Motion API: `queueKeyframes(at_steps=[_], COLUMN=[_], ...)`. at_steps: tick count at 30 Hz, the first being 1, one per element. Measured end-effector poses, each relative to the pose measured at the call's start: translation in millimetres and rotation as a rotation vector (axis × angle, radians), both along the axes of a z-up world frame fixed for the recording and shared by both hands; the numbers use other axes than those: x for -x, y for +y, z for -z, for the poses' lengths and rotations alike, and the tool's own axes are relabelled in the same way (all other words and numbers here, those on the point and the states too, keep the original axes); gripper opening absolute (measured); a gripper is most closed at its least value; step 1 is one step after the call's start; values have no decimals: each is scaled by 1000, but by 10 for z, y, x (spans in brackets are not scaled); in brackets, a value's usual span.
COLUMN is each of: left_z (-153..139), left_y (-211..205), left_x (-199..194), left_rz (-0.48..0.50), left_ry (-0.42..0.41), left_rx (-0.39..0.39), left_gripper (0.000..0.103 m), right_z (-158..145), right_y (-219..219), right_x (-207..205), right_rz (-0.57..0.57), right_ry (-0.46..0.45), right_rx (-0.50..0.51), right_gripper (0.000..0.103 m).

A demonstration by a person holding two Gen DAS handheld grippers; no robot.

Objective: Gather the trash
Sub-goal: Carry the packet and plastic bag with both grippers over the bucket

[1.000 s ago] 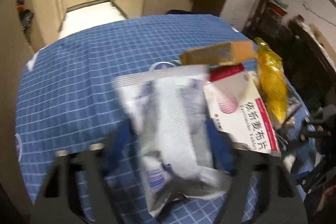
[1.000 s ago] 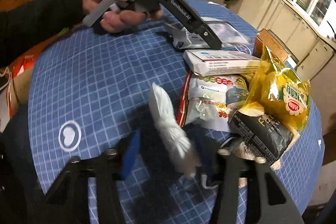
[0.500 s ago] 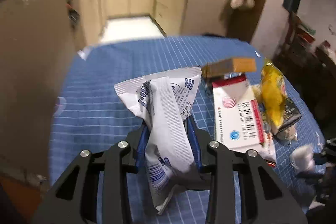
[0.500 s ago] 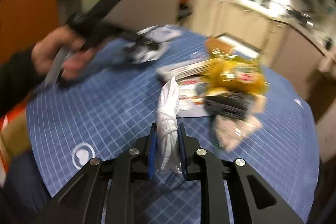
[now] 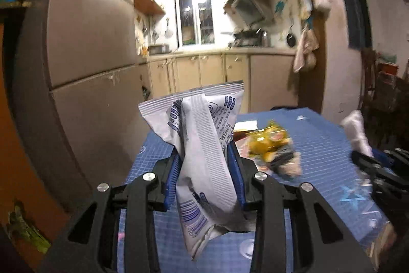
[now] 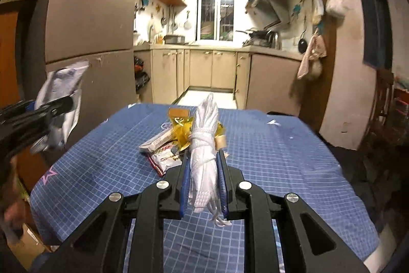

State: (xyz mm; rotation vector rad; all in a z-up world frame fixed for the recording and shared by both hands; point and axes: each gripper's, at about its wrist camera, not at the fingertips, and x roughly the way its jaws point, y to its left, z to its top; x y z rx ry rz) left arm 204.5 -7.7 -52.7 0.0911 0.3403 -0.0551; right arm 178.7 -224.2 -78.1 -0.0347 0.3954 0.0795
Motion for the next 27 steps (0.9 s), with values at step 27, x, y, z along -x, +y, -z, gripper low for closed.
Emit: queueKeyframes(at_steps=[27], left_z=[3], left_y=[-1134], left_x=[624], left_rz=[235], left_ry=[16], left_rx=[-8], left_gripper=[34], right_z=[-365], right_y=[-830], right_x=[1219], right_rz=[233], right_ry=[-52], right_rx=[-14], right_gripper=[20])
